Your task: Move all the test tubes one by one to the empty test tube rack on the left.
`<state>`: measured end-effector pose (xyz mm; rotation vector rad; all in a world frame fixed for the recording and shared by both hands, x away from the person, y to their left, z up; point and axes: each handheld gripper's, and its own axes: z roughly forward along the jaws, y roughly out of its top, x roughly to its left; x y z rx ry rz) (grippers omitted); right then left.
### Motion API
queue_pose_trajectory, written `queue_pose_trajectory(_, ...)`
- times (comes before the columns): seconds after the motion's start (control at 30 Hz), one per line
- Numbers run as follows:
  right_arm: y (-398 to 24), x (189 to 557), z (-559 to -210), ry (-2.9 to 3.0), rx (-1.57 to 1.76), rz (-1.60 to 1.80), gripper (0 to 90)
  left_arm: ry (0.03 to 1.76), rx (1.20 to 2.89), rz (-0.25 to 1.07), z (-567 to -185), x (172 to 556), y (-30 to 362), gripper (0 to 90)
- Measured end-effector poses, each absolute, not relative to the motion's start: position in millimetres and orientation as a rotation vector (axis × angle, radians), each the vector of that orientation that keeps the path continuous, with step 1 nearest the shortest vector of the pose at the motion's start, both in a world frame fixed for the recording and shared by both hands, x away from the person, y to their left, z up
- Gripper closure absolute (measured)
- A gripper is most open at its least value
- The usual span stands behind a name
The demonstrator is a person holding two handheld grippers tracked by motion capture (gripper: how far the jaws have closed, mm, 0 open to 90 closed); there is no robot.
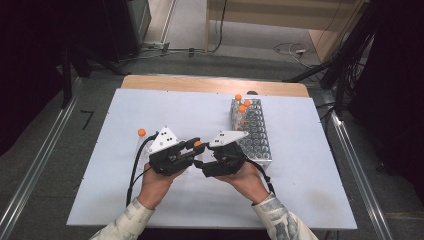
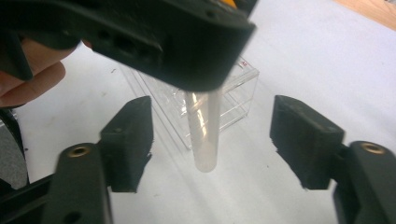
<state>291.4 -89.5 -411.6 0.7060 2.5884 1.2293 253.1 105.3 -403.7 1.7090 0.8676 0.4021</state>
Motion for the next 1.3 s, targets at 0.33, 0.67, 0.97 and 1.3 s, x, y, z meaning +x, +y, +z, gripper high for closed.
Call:
queue_pose_trajectory(0.33, -95.7, 294.0, -408.6, 2.571, 0.740, 1.243, 23.1, 0.890, 1.650, 0.415, -391.3, 253.1, 122.1, 70.8)
queue_pose_trajectory(0.67, -96.3, 295.9, -410.0, 2.573, 0.746, 1.228, 22.7, 0.932, 1.589, 0.452, -381.3, 255.1, 146.8, 70.8)
queue_pose_trajectory(0.97, -97.7, 296.9, -409.6, 2.568, 0.769, 1.223, 22.8, 1.024, 1.531, 0.531, -375.3, 260.0, 181.3, 70.8)
queue_pose_trajectory(1.3, -100.3, 297.7, -408.5, 2.555, 0.772, 1.229, 22.9, 1.130, 1.514, 0.663, -380.4, 265.3, 211.7, 70.8)
